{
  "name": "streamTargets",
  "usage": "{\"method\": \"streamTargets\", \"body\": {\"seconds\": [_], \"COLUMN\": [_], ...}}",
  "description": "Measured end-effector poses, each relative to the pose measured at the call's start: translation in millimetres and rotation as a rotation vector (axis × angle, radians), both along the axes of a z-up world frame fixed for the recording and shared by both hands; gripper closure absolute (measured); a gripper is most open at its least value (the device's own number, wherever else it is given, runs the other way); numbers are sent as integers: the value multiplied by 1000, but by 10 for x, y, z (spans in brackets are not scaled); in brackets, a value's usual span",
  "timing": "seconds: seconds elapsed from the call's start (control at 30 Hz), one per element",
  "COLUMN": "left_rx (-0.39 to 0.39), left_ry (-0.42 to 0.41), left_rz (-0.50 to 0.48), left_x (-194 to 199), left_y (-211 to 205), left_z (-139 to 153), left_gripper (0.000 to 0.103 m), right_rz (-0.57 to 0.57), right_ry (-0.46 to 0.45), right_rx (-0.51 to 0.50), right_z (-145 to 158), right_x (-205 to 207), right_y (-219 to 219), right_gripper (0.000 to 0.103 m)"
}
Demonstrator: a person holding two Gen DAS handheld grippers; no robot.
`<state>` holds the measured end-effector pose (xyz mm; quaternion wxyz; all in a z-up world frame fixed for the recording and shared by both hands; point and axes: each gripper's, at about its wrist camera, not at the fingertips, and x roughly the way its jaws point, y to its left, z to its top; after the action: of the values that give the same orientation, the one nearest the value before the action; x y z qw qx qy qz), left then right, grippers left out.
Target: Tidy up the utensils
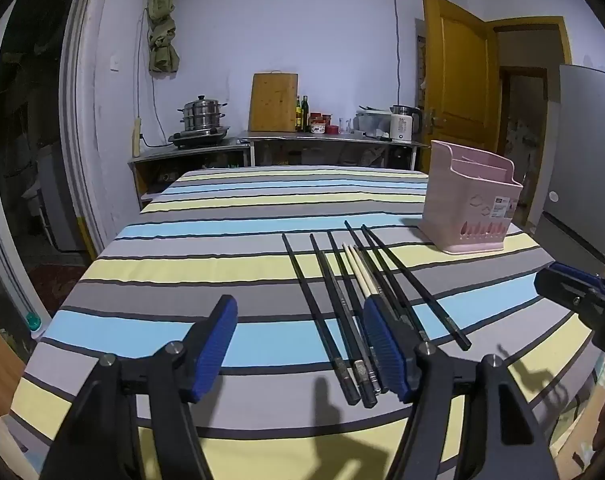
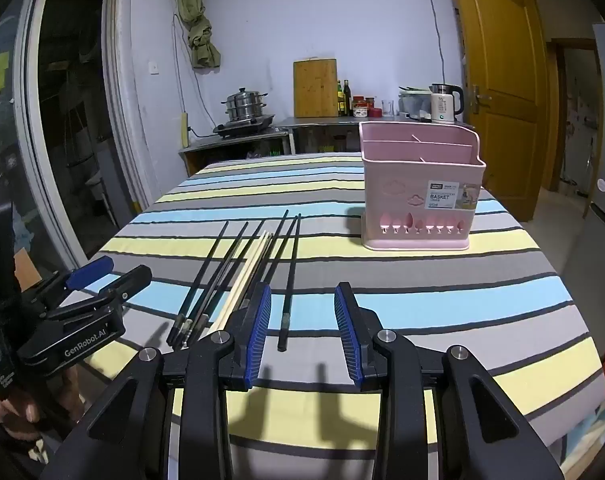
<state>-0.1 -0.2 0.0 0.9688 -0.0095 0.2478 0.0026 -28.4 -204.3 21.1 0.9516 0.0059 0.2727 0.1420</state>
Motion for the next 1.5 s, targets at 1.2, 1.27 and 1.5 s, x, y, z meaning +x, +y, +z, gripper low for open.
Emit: {"method": "streamTargets", "body": {"seconds": [1.2,1.27,1.5], "left_rx": [-41,-42,-43], "left_ry": [-5,-6,-7], "left_rz": [-18,-19,-22], "left_x": [-20,-21,-11], "left_y": [28,29,30], "left_z": [29,36,57], "left_gripper": [35,35,35], "right_rz": [0,0,0], "right_ry": [-12,-13,-15], "right_rx": [-7,-8,-8], "right_z": [15,15,13], "right_x": [-41,-40,-42], "right_y": [36,36,40], "right_gripper": [69,69,69]}}
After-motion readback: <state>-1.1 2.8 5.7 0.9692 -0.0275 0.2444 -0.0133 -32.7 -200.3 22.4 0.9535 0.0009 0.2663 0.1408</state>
